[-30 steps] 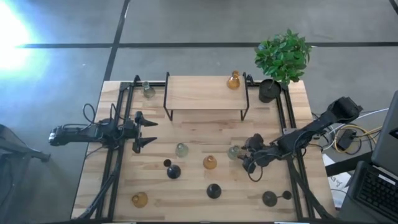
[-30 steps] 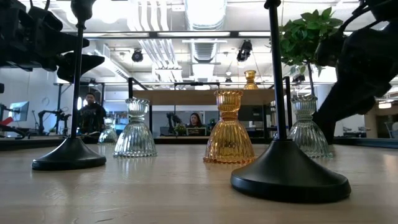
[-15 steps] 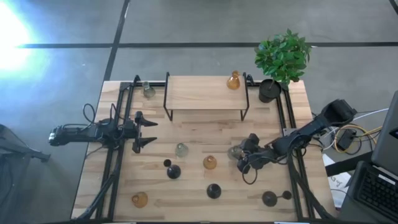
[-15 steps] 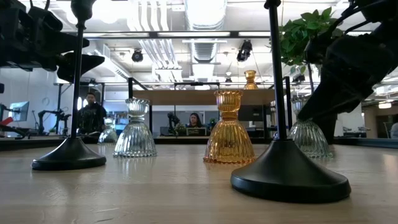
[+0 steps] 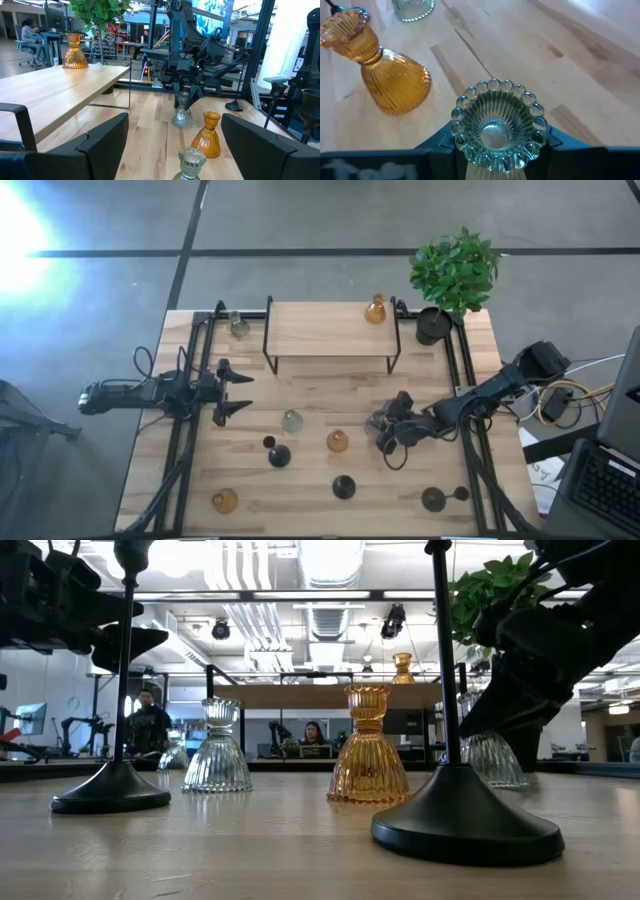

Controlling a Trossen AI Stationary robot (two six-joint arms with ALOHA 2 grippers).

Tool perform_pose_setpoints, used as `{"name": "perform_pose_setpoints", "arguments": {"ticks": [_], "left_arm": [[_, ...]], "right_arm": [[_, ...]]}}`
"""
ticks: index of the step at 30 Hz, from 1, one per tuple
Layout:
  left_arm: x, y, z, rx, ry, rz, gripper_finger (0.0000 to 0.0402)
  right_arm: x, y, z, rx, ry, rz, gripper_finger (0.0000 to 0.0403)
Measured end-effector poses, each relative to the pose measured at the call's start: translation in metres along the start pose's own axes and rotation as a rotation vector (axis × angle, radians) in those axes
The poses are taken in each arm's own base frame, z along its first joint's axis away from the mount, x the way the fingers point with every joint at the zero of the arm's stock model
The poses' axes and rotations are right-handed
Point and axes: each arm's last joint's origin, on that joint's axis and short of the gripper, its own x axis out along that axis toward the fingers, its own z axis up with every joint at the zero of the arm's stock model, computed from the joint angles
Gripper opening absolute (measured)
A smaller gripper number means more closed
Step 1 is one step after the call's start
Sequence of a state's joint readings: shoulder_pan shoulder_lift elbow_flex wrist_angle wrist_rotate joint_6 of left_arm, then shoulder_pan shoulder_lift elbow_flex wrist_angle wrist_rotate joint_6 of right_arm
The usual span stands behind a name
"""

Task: Pick & Place candle stick holders
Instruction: Put the bottom right green candle holder on the shelf

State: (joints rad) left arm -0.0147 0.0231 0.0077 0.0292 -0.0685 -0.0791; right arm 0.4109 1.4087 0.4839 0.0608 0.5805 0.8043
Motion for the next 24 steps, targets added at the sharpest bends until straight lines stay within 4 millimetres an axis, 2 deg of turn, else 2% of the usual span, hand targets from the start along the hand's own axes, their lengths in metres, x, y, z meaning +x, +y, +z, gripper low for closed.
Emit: {"name": "perform_pose_setpoints", "arguments": {"ticks": [24], "left_arm": [[0.0,0.0,-0.0001,0.0,0.0,0.0,0.0323]], "right_arm": [[-0.0009,-0.0044,0.0072,0.067,-0.013,-0.002,0.0121]]}}
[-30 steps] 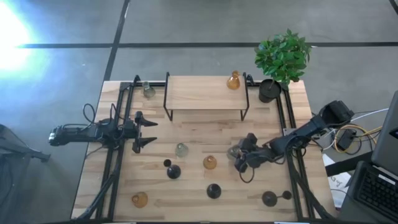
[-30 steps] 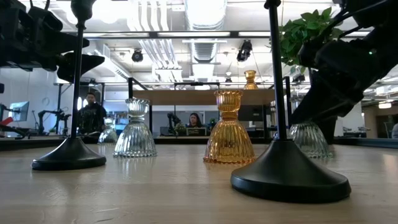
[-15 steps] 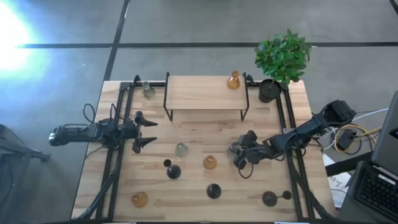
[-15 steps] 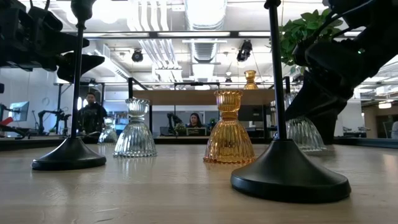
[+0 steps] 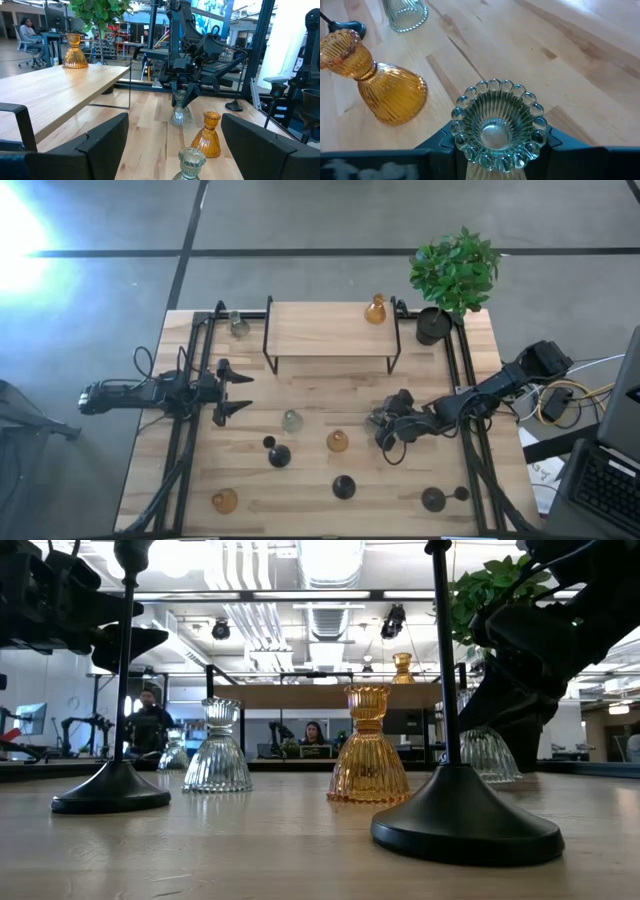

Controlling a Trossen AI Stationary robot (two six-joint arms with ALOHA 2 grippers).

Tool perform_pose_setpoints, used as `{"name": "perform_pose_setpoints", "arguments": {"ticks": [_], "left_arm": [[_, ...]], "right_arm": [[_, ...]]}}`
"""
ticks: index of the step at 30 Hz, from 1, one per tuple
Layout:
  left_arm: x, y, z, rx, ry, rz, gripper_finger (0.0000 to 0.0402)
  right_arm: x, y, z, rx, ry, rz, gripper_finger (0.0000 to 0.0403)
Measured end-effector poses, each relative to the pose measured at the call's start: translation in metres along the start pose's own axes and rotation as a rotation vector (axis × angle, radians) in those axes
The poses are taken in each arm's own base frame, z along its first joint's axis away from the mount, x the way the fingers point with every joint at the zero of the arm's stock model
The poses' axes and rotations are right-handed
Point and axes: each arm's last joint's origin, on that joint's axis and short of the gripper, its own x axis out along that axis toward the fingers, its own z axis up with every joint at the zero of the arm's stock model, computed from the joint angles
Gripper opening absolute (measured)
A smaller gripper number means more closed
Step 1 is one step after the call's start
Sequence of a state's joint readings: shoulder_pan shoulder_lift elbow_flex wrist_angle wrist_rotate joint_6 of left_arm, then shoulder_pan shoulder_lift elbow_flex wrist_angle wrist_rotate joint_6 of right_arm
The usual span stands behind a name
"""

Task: Pick & Place candle stick holders
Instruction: Put the bottom right green candle holder on the shelf

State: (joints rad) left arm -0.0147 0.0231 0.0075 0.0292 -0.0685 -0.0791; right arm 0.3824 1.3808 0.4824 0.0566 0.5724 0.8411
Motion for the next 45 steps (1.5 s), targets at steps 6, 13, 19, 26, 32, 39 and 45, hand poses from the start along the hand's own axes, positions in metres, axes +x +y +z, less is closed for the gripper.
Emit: {"name": "perform_pose_setpoints", "arguments": {"ticks": [6,13,19,26,32,39,45], "left_arm": [[0.0,0.0,0.0,0.0,0.0,0.0,0.0323],[0.0,0.0,0.0,0.0,0.0,0.0,0.0323],[0.0,0.0,0.0,0.0,0.0,0.0,0.0323],[0.0,0.0,0.0,0.0,0.0,0.0,0.0323],[0.0,0.0,0.0,0.0,0.0,0.0,0.0323],[0.0,0.0,0.0,0.0,0.0,0.0,0.0323],[0.0,0.0,0.0,0.0,0.0,0.0,0.0323]], "right_arm": [[-0.002,0.003,0.004,0.015,-0.014,0.014,0.0121],[-0.002,0.007,0.009,0.03,-0.02,0.024,0.0121],[-0.003,0.012,0.015,0.035,-0.032,0.039,0.0121],[-0.003,0.015,0.021,0.043,-0.044,0.042,0.0121],[0.001,0.012,0.031,0.076,-0.064,0.025,0.0121],[0.003,0.014,0.054,0.015,-0.081,0.046,0.0121],[0.002,0.018,0.078,-0.023,-0.115,0.033,0.0121]]}}
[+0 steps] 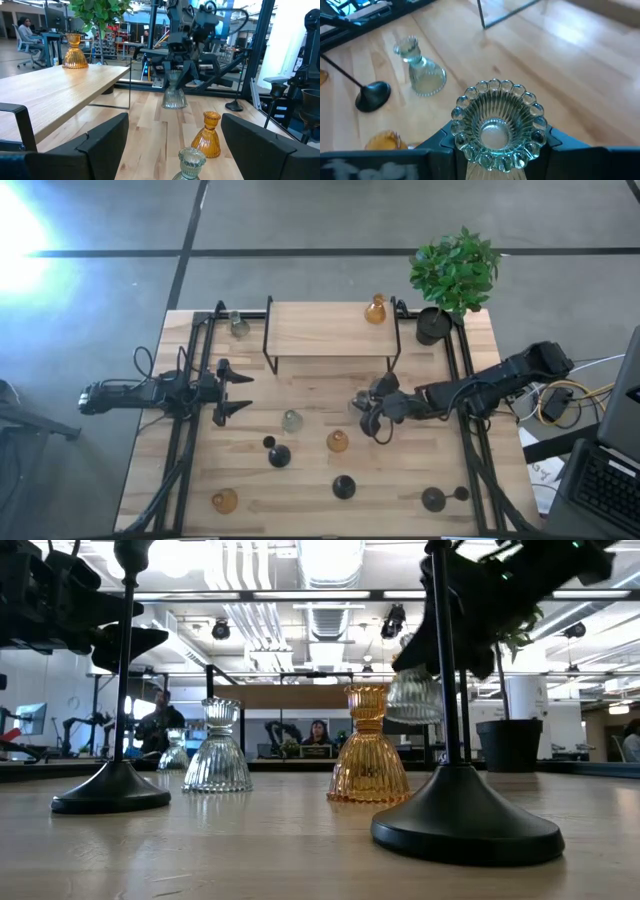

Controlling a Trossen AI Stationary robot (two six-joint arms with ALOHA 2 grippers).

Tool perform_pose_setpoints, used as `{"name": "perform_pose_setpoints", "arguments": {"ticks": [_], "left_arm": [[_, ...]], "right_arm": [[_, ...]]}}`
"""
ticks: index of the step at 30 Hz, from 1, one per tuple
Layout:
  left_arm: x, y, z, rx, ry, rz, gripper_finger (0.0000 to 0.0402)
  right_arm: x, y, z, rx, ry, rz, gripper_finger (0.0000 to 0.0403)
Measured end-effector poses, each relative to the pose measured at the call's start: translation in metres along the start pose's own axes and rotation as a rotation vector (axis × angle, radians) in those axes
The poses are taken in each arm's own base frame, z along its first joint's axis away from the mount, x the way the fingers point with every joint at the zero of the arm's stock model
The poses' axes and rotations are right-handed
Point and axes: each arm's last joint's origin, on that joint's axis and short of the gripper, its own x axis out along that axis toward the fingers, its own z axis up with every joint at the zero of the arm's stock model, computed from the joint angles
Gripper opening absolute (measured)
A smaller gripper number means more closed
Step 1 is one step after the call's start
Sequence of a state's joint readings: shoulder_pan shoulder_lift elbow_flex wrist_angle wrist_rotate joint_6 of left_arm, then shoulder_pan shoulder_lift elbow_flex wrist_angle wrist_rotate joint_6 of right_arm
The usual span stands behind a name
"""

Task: Pick & Place candle stick holders
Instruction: Put the bottom right green candle holder on the shelf

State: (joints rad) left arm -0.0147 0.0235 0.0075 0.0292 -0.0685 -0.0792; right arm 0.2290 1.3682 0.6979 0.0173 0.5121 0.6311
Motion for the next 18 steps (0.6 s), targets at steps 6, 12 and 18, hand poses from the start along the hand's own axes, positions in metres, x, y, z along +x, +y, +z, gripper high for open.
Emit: {"name": "perform_pose_setpoints", "arguments": {"ticks": [6,12,18], "left_arm": [[0.0,0.0,0.0,0.0,-0.001,0.0,0.0323],[0.0,0.0,0.0,0.0,-0.001,0.0,0.0323],[0.0,0.0,0.0,0.0,0.0,0.0,0.0323]], "right_arm": [[-0.005,0.011,0.035,-0.044,-0.021,-0.012,0.0121],[-0.014,0.012,0.072,-0.101,-0.003,-0.07,0.0121],[-0.021,0.009,0.102,-0.084,-0.01,-0.109,0.0121]]}}
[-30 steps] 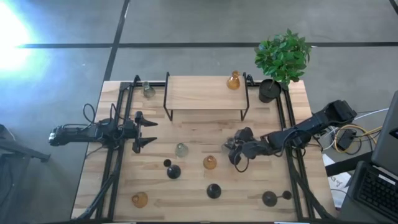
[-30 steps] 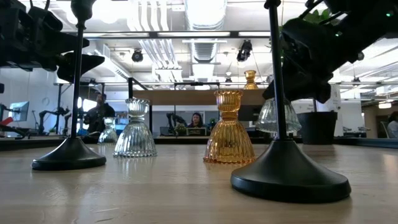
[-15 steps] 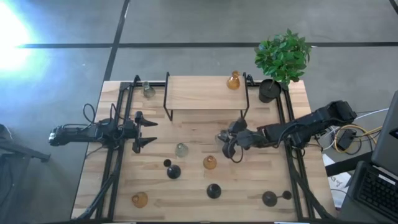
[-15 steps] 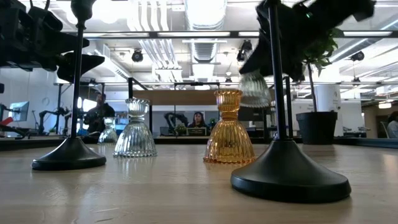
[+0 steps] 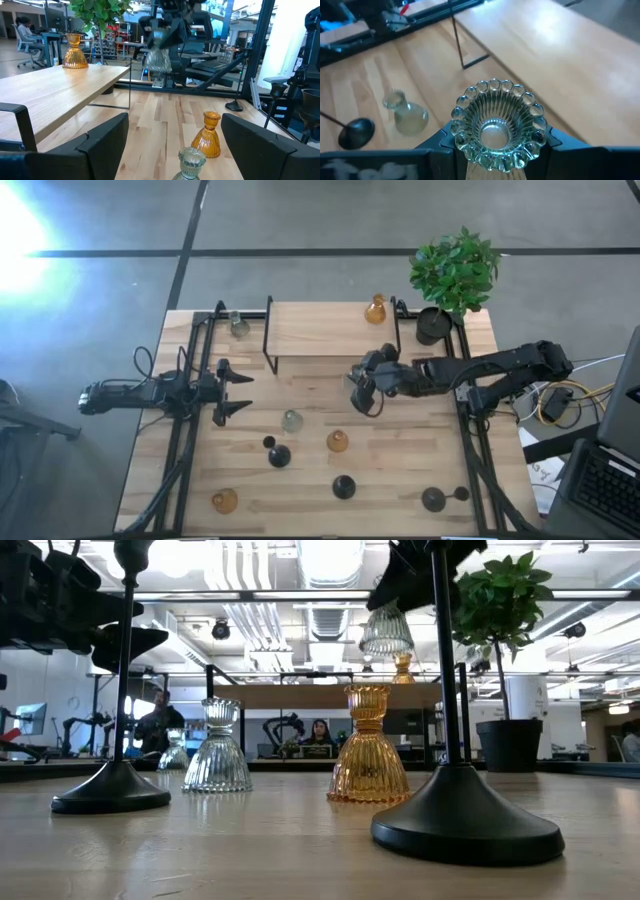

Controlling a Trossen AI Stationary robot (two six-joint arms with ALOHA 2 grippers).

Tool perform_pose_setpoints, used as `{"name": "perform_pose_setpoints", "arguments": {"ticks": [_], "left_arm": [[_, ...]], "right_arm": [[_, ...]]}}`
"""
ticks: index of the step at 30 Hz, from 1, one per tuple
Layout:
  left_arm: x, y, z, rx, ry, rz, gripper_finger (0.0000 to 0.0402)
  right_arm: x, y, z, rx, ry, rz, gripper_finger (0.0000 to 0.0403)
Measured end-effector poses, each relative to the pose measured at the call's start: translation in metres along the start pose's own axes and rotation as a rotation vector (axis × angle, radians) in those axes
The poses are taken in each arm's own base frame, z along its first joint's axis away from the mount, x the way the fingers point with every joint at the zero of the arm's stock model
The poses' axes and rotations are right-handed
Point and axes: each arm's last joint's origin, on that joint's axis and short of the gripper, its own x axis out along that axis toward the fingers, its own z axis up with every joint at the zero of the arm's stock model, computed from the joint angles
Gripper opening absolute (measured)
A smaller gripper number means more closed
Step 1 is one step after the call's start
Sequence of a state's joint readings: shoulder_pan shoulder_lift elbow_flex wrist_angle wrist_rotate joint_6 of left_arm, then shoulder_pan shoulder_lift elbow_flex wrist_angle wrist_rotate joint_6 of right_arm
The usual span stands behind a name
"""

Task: Pick & Place candle stick holders
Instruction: Put the bottom right green candle holder on the shelf

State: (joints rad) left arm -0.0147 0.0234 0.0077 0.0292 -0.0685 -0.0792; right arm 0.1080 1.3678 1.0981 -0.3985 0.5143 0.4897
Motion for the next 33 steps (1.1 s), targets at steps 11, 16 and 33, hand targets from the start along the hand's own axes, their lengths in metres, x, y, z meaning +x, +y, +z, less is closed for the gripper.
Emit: {"name": "perform_pose_setpoints", "arguments": {"ticks": [11,16,33], "left_arm": [[0.0,0.0,0.0,0.0,0.0,0.0,0.0323],[0.0,0.0,0.0,0.0,0.0,0.0,0.0323],[0.0,0.0,0.0,0.0,0.0,0.0,0.0323]], "right_arm": [[-0.009,-0.019,0.055,-0.034,-0.104,-0.026,0.0121],[0.001,-0.046,0.066,0.009,-0.075,-0.043,0.0121],[0.034,-0.109,0.051,0.061,-0.041,-0.178,0.0121]]}}
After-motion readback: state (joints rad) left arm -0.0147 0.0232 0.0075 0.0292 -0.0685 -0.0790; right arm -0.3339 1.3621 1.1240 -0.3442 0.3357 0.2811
